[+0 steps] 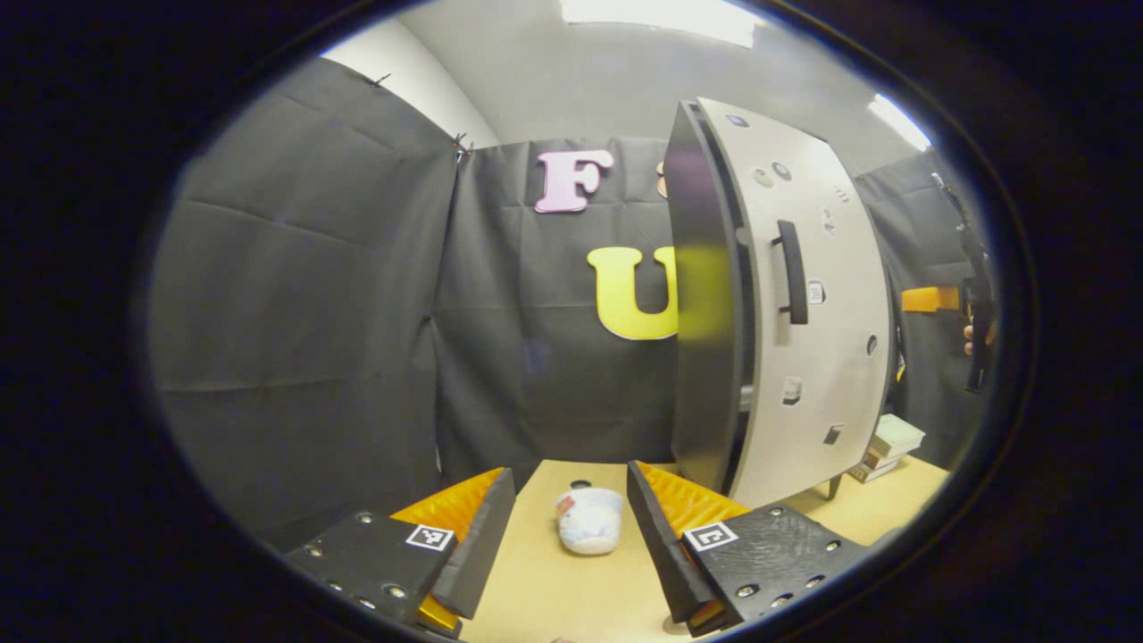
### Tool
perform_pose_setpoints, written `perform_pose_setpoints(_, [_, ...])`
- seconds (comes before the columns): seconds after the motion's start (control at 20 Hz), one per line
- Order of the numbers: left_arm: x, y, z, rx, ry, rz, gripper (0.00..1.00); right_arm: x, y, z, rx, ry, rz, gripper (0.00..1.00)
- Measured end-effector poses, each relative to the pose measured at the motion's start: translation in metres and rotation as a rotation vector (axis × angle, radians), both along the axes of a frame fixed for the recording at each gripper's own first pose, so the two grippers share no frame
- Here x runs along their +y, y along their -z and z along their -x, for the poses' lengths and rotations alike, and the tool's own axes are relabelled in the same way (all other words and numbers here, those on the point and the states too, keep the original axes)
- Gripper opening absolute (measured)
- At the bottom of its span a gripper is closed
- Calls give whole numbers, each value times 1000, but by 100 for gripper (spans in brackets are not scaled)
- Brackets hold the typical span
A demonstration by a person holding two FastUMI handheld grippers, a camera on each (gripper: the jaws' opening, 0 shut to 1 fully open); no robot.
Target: Open the cabinet door with the right hand, grasp the bottle in the cabinet with the left hand and place it on the coaster, then close the cabinet door with the right hand.
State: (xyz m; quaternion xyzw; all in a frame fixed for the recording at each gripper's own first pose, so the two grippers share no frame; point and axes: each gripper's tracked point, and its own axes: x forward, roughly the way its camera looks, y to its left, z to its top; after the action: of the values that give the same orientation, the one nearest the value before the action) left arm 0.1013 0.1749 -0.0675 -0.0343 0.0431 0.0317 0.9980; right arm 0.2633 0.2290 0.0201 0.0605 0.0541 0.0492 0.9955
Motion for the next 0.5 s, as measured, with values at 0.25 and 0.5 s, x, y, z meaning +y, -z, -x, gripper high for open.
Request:
perform_pose_setpoints(0.25, [-48, -24, 2, -12, 16, 26, 76, -70, -5, 25, -7, 32, 20, 97])
perform_pose_setpoints(0.5, [-77, -45, 8, -24, 17, 9, 78, -125, -3, 44, -13, 62, 29, 97])
